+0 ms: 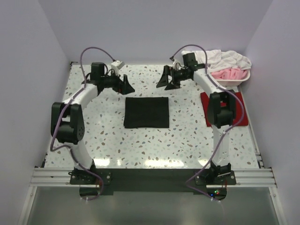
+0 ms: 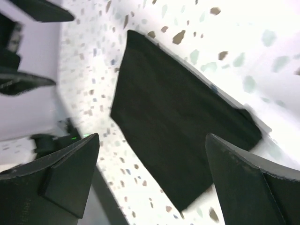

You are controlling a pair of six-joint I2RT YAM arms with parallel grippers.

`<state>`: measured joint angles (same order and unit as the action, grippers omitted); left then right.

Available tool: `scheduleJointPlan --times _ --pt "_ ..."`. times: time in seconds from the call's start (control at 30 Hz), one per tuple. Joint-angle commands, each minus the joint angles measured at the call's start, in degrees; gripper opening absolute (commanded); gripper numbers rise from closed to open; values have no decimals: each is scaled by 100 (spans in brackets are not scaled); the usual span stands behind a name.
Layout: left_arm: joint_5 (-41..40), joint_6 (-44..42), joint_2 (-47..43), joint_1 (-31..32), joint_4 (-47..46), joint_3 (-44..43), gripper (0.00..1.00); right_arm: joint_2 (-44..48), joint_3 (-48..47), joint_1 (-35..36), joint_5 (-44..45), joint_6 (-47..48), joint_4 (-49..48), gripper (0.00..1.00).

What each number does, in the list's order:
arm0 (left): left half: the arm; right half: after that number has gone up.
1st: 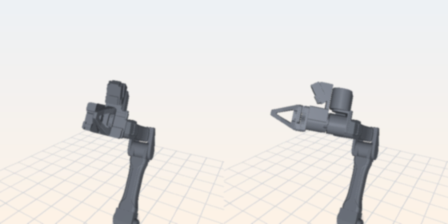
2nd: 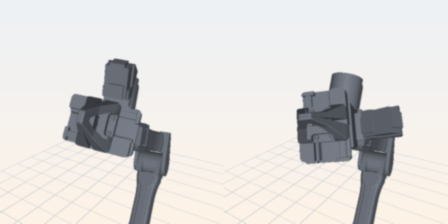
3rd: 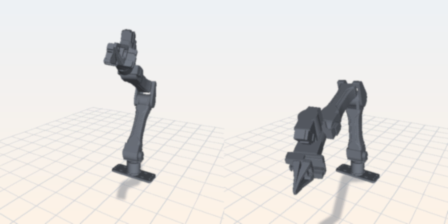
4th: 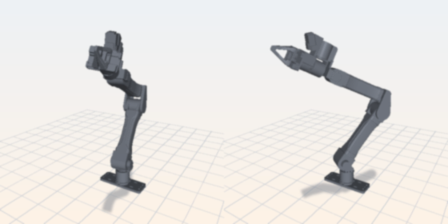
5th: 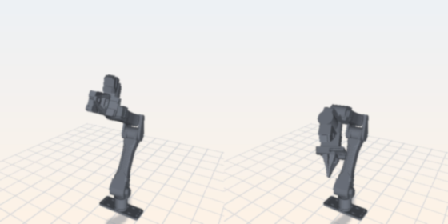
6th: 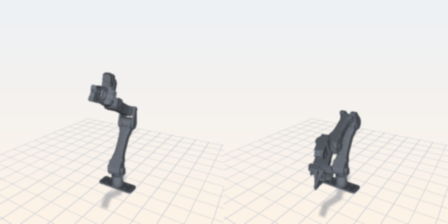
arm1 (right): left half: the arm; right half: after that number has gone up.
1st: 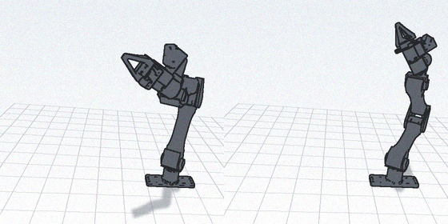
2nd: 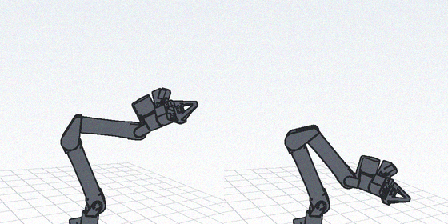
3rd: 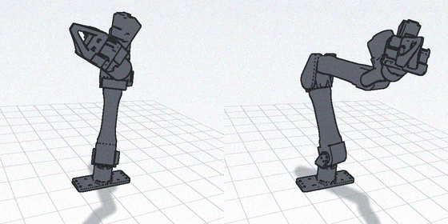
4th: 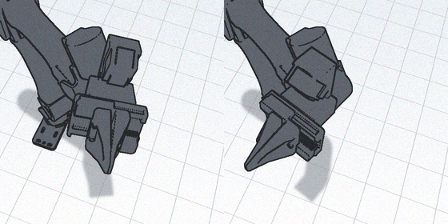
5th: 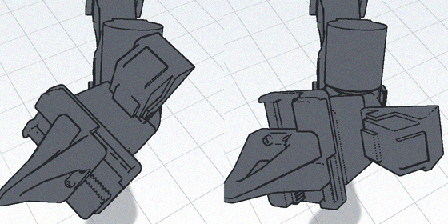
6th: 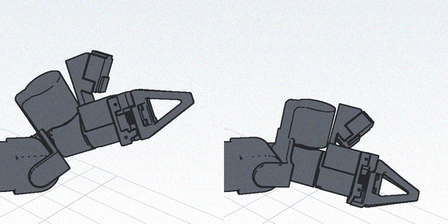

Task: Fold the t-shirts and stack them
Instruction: Neatly place the folded tshirt to the corner

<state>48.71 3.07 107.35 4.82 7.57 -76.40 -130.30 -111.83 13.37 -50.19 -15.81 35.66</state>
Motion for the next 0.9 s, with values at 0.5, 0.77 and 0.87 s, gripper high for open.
scheduleJointPlan --times 0.5,0.77,0.87 --pt "-3122 -4508 -1173 4070 -1653 2147 56 1894 1751 -414 2040 1301 1980 99" --pt "-3376 -4491 -558 4651 -1970 2173 47 2070 2411 -431 1847 1054 1664 99" --pt "-3456 -4482 -339 4668 -2032 2130 46 2123 2639 -449 1768 905 1523 99"
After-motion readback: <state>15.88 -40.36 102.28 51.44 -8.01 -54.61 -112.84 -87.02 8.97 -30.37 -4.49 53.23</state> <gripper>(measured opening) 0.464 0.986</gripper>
